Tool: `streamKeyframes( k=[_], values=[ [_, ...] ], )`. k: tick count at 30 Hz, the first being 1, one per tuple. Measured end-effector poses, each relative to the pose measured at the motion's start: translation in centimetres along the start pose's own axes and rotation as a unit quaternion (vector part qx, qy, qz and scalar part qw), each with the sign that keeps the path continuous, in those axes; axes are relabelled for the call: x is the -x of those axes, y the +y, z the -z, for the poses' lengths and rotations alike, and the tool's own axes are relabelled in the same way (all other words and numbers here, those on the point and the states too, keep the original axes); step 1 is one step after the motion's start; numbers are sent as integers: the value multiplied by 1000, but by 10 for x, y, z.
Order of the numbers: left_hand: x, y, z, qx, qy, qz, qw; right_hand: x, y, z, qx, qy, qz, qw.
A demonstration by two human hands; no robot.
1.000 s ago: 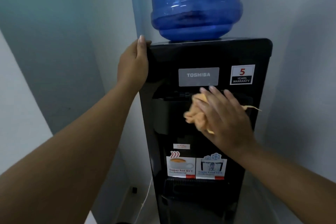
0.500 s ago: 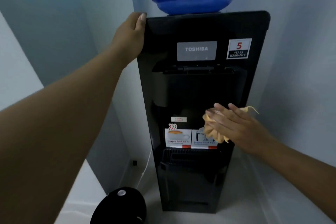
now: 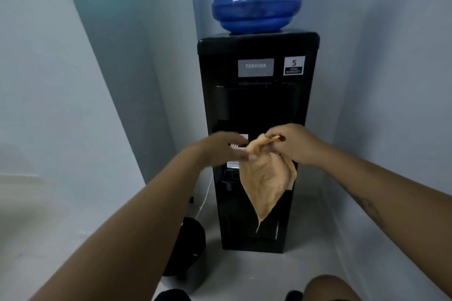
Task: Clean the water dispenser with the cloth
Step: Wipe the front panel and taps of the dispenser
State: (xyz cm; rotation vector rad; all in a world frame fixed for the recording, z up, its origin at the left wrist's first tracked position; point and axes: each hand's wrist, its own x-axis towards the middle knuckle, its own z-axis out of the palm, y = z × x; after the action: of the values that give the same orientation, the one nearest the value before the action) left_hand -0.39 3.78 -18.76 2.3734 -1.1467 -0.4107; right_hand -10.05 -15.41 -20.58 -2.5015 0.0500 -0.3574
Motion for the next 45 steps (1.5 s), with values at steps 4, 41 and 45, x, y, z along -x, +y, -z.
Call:
streamKeyframes(
  k=[4,41,45],
  values=[
    [26,20,-24,38,0,35,999,23,-41,25,-54,-36,-26,998],
    [-53,-36,-4,116,213,105,965,-26,42,23,-144,-24,-236,961],
    [-66,-33,34,26,116,139,983,-34,49,52,-210,-55,-267,939]
  ],
)
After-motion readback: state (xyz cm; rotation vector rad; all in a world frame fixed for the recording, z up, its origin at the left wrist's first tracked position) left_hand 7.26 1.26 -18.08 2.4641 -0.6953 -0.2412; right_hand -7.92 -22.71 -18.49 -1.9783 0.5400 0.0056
